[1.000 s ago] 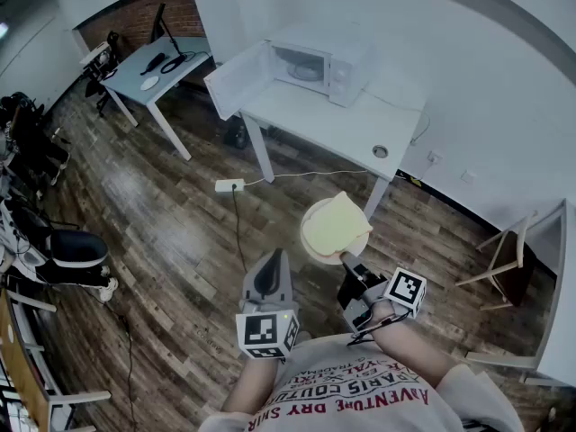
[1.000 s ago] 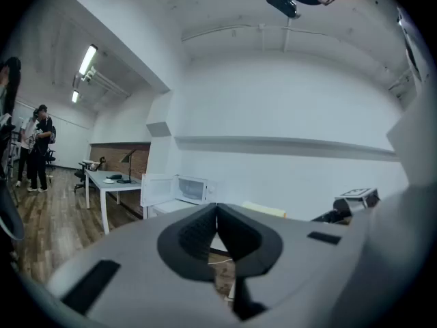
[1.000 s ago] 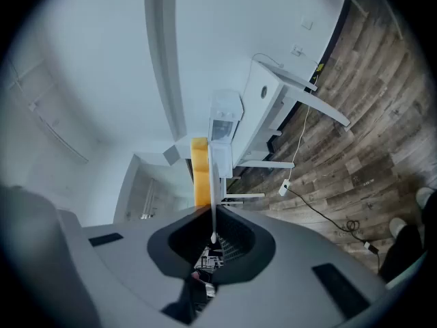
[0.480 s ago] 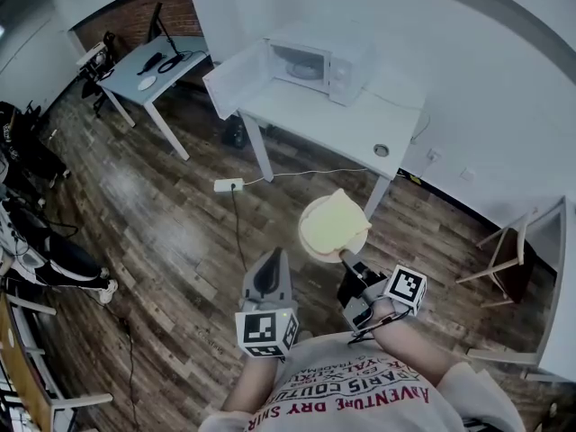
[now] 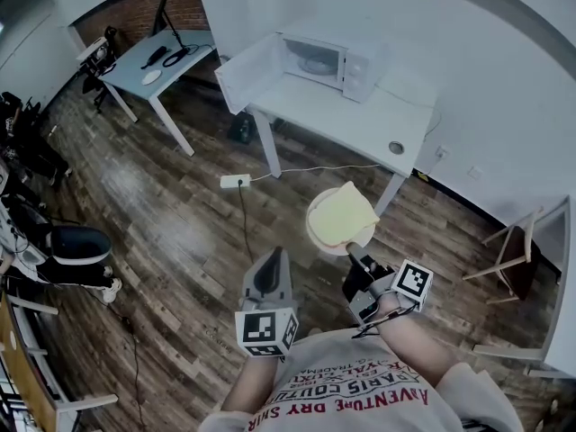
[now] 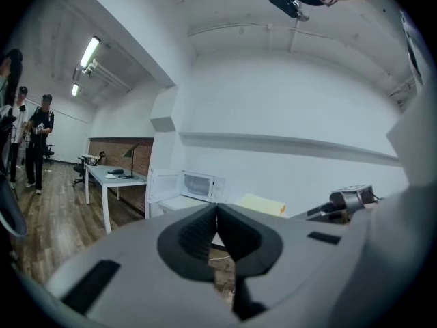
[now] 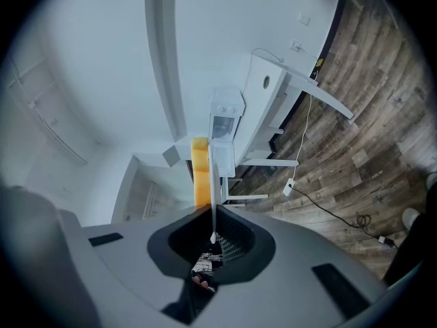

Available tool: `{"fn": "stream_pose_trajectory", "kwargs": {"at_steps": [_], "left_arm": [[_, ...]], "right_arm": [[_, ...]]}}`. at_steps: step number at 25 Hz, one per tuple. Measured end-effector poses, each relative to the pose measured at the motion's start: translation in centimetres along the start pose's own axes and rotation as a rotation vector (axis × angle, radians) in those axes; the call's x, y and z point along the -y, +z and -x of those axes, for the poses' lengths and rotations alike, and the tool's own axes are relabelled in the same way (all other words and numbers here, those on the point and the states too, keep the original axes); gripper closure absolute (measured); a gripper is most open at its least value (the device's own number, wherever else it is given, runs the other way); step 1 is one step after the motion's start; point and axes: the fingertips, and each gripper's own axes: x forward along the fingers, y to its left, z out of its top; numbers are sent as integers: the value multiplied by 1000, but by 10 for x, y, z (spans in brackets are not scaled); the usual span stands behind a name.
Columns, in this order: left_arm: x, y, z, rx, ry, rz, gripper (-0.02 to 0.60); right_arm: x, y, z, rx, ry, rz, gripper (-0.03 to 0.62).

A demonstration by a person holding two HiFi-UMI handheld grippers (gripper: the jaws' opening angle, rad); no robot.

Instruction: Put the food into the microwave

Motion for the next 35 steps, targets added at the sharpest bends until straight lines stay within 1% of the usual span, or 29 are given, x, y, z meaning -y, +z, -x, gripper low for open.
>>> {"fn": "stream_pose_trajectory", "kwargs": {"at_steps": [5,9,14,19,29,32,35], "left_arm": [[-28,-7,3,-17,3,-14,575],[-45,-10,-1,-18,29,2,575],[-68,-12,-28,-26,70,16,575],[-85,-11,-77,-35,108,21,575],[-107,31,-220,6,158,25,575],[-111,40,-256,15,166,28,575],[-115,42,-284,7,162,26,575]], "right_arm": [[0,-14,-22,-9,7,-1,572],[6,-20,-43,-41,-12,-10,572],[10,-10,-82,-83,-17,-24,572],[11,21,-131,-120,-12,-45,572],[-14,128,-239,-180,21,-15,572],[-17,157,-262,-191,14,-3,572],[-16,181,-280,-186,9,-6,572]]}}
